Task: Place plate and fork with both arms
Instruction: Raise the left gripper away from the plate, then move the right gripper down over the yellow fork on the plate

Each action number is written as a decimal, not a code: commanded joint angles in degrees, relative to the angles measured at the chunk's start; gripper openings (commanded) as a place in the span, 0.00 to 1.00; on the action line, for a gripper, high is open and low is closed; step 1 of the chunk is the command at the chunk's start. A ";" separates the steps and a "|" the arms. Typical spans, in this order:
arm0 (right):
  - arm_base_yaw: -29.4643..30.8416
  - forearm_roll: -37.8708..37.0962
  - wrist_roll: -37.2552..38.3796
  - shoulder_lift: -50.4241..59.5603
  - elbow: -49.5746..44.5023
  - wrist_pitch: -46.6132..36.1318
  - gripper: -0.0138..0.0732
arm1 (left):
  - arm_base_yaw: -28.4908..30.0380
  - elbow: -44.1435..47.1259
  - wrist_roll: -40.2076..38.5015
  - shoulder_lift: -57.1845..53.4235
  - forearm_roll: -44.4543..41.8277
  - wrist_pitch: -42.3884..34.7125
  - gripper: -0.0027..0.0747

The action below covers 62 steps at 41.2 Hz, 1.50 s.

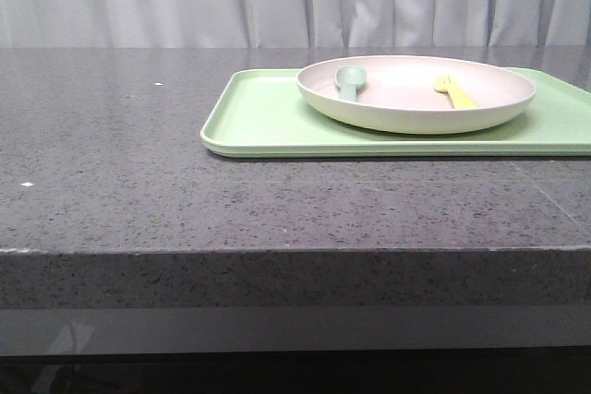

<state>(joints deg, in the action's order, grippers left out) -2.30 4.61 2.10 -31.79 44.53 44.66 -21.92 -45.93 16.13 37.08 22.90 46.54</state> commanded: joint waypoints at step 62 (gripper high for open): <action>-13.10 -5.85 10.13 -74.45 61.39 32.14 0.58 | 0.09 -1.49 0.06 -0.07 1.65 -3.97 0.34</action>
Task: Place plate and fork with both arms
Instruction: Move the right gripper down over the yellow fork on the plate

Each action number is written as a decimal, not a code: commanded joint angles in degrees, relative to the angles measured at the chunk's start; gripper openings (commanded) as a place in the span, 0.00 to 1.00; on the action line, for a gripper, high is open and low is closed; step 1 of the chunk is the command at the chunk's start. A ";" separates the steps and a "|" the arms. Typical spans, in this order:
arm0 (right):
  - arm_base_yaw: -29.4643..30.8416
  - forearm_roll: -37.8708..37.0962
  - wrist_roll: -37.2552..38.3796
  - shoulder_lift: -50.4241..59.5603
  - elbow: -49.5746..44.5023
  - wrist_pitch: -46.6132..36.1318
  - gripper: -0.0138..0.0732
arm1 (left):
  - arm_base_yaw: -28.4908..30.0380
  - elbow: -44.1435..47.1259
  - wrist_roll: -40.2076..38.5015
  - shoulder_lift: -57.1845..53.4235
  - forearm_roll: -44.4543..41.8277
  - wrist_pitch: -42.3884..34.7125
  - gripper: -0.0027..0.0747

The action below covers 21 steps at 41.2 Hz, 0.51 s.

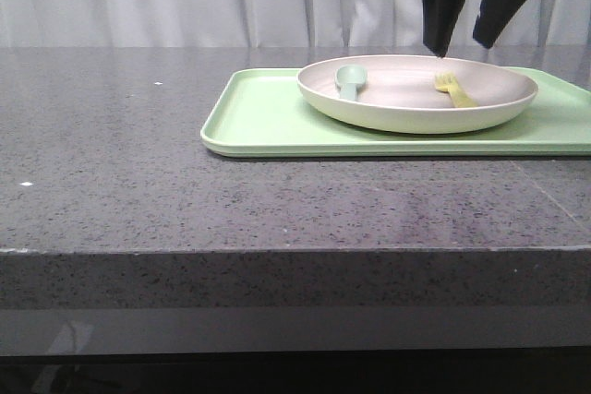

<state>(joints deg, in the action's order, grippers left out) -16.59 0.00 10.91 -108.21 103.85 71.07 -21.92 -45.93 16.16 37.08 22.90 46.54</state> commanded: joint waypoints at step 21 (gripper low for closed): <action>5.50 5.22 4.83 -1.52 2.06 2.66 0.58 | 0.09 -1.49 0.03 -0.07 1.65 -3.97 0.34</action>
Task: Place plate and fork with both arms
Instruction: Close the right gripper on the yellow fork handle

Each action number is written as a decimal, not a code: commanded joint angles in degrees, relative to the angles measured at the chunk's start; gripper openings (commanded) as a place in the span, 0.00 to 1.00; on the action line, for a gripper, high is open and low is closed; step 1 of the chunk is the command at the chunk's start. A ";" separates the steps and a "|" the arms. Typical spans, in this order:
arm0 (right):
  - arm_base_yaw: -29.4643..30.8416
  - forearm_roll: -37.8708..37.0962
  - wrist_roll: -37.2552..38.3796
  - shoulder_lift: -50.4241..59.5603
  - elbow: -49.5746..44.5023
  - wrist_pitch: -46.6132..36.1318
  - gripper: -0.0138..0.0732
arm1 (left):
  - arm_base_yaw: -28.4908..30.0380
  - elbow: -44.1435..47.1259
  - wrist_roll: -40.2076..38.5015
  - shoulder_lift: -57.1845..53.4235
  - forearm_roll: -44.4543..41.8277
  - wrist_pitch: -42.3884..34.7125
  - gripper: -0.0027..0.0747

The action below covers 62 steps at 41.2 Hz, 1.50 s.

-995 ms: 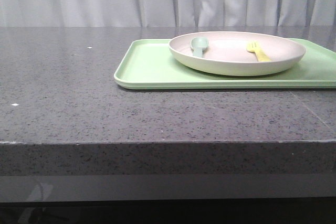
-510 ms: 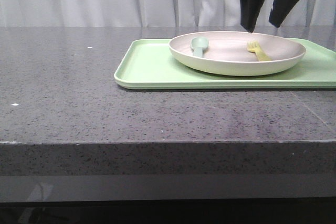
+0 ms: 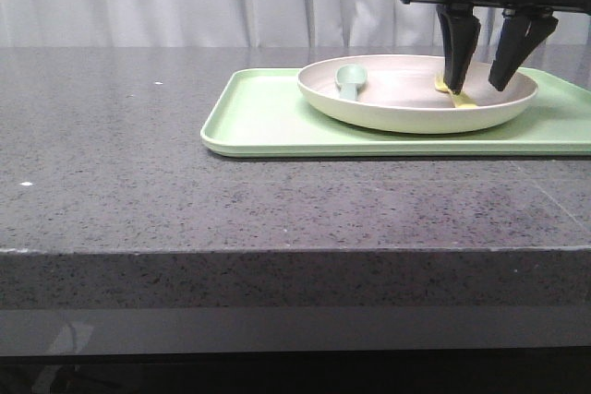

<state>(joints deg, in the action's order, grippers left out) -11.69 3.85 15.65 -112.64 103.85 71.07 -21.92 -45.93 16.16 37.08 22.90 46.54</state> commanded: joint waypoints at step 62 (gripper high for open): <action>0.60 0.75 0.09 -0.83 2.28 -5.53 0.26 | 0.09 -1.49 0.03 -0.07 1.65 -3.97 0.34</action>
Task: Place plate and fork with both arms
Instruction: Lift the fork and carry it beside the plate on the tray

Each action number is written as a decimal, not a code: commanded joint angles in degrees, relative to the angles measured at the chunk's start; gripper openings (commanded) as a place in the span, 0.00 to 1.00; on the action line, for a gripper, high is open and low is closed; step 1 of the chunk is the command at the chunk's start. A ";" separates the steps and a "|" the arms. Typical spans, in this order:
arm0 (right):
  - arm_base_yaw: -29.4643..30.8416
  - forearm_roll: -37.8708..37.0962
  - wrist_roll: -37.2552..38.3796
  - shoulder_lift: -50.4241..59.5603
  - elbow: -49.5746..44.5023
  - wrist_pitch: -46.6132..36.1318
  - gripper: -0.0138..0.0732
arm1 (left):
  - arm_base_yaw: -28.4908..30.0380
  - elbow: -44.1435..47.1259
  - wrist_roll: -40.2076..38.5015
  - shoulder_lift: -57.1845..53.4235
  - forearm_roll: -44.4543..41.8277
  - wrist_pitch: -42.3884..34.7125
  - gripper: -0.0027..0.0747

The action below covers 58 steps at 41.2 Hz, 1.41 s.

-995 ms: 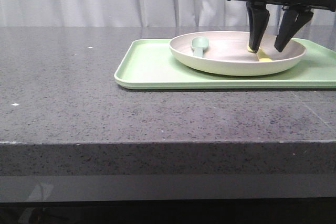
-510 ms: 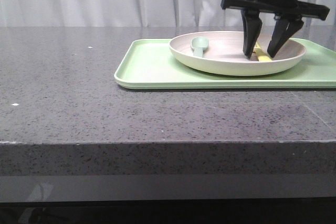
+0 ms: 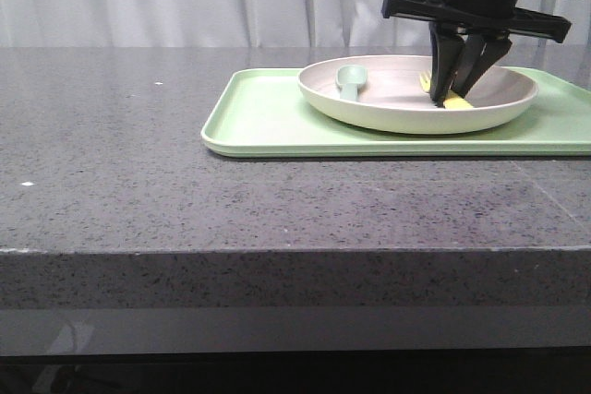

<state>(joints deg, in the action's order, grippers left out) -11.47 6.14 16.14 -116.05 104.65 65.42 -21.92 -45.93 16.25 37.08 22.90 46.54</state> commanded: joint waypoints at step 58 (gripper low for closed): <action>15.13 4.12 -16.52 5.68 2.12 10.43 0.24 | 0.09 -1.49 -0.06 -0.07 1.65 -3.97 0.34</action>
<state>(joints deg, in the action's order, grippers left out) 3.36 8.57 0.73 -112.43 105.80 71.30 -21.92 -45.93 16.25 37.08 22.90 46.54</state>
